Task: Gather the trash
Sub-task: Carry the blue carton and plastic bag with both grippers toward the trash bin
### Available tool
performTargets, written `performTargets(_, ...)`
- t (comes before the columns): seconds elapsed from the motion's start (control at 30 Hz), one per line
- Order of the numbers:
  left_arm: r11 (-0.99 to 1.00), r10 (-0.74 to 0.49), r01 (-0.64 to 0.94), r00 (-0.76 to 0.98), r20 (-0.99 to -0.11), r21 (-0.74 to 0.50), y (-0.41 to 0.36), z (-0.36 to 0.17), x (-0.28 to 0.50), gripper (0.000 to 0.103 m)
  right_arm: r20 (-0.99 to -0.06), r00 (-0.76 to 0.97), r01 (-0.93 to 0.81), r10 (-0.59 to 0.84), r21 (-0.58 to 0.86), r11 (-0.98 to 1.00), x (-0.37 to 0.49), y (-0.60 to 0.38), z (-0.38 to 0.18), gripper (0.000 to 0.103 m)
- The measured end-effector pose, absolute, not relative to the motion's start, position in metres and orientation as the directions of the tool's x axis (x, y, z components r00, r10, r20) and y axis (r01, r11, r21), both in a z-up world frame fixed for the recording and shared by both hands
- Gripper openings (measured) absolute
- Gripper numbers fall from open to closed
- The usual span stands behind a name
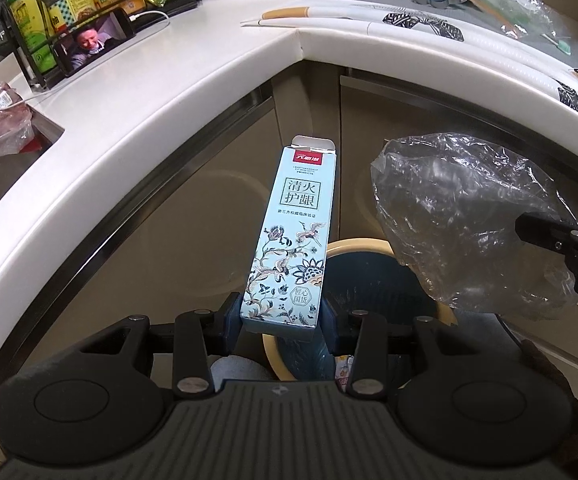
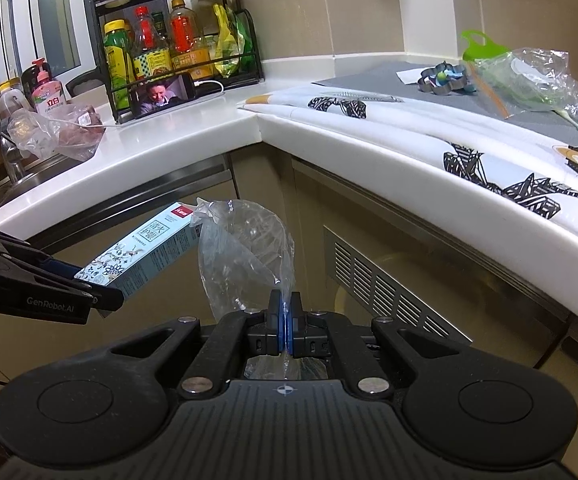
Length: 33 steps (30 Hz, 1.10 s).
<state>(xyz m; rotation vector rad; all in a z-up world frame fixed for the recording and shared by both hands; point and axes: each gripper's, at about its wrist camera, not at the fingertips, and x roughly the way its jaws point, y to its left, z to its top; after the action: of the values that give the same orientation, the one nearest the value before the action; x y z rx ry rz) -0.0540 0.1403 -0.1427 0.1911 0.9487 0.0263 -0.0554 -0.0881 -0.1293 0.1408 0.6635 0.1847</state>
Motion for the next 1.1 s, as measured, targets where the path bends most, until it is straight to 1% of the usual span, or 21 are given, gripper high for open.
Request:
performTargets(0.53, 0.981, 0.102, 0.084, 0.531, -0.841, 0.172, 0.138, -0.167, -0.035, 0.045, -0.657, 0.723, -0.122, 0.216, 0.186, 0.975, -0.032, -0.084, -0.154, 0.002)
performTargets(0.93, 0.983, 0.094, 0.104, 0.433, -0.897, 0.153, 0.137, -0.214, -0.007, 0.045, -0.74, 0.642, -0.108, 0.2, 0.171, 0.979, 0.003, -0.076, -0.195, 0.002)
performTargets(1.1, 0.983, 0.109, 0.093, 0.402, -0.909, 0.159, 0.136, -0.233, 0.006, 0.045, -0.777, 0.599, -0.094, 0.196, 0.174, 0.98, 0.019, -0.072, -0.215, 0.002)
